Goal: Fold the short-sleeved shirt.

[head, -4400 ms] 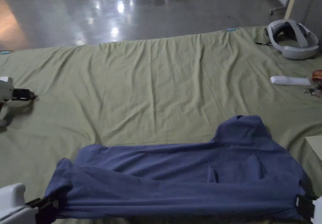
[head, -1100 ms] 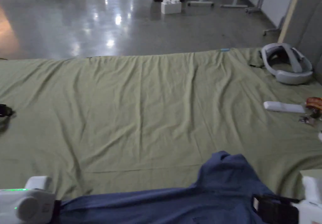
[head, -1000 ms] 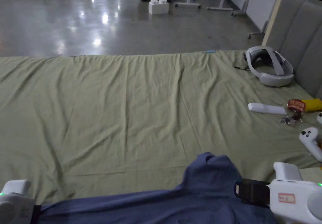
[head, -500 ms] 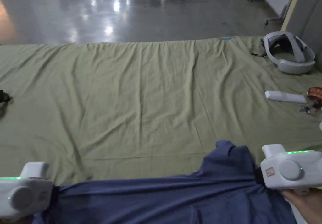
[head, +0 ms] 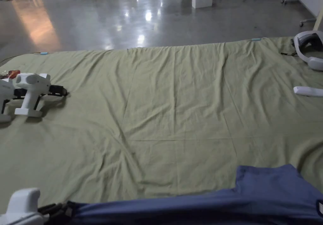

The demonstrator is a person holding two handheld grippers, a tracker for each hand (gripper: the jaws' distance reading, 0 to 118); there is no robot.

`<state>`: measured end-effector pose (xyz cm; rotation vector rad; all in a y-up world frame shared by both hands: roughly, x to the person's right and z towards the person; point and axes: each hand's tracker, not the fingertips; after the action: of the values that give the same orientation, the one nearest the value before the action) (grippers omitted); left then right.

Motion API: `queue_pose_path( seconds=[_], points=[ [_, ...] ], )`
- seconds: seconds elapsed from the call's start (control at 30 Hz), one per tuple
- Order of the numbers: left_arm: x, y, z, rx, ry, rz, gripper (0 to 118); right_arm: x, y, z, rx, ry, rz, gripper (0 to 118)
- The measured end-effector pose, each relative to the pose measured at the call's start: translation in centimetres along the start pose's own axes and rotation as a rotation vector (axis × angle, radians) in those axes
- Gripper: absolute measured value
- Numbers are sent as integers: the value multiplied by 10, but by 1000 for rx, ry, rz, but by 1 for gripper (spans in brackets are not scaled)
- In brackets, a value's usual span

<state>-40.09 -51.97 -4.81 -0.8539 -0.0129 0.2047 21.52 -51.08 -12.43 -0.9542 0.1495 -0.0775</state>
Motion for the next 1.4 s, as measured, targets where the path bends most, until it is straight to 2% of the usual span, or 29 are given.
queue_pose_path(
  seconds=[0.07,0.17,0.2,0.23,0.27,0.3,0.33,0.37,0.4,0.43,0.47,0.6,0.67,0.73,0.77,0.8,0.9,0.93,0.97,1.03,1.1,1.13,1.2,1.33,1.4],
  points=[
    [-6,-22,-10,-60,8,37,6,8,-17,-10,-32,1,-40,6],
    [-9,-40,-29,-51,9,36,9,17,-32,-29,-58,1,-96,6],
    [-9,-42,-34,-58,19,38,26,18,-36,-33,-58,2,-114,6],
    [-9,-43,-37,-60,27,44,58,18,-38,-36,-62,12,-115,6],
    [-9,-44,-39,-57,46,49,96,17,-40,-38,-59,8,-118,13],
    [-10,-43,-40,-68,52,56,99,17,-41,-38,-45,8,-126,26],
    [-11,-43,-37,-50,49,70,99,16,-41,-37,-40,6,-134,41],
    [-11,-42,-30,-5,48,88,99,16,-40,-36,-47,0,-144,65],
    [-9,-39,-22,4,63,94,99,17,-40,-35,-64,3,-161,81],
    [-6,-37,-13,44,64,97,99,20,-41,-29,-67,15,-170,90],
    [-2,-35,0,102,62,90,99,20,-43,-23,-60,29,-179,93],
    [33,-29,51,395,119,51,99,13,-49,16,87,71,-260,96],
    [50,-28,61,469,208,-2,99,-1,-50,35,211,71,-261,97],
    [64,-36,59,569,276,-73,99,-19,-56,51,386,1,-233,99],
    [68,-42,52,607,291,-94,99,-29,-61,51,471,-62,-214,104],
    [70,-50,43,620,298,-92,99,-37,-68,46,543,-133,-169,109],
    [72,-74,17,615,262,-36,99,-52,-93,24,639,-308,-32,110],
    [72,-82,11,590,264,-14,99,-55,-101,24,670,-319,-14,110],
    [74,-86,10,557,297,-29,99,-53,-100,30,686,-261,-46,110],
    [80,-83,22,657,333,-66,100,-58,-110,30,730,-317,-17,113],
    [76,-84,20,623,295,-38,116,-50,-108,32,677,-239,-26,118],
    [74,-82,20,611,285,-37,118,-44,-108,30,693,-234,-58,117],
    [75,-83,19,617,289,-32,118,-30,-107,29,673,-212,-173,118],
    [63,-86,23,645,266,27,118,-6,-111,30,681,-179,-300,117],
    [58,-89,27,666,303,77,118,-6,-117,34,718,-211,-332,117]
  ],
)
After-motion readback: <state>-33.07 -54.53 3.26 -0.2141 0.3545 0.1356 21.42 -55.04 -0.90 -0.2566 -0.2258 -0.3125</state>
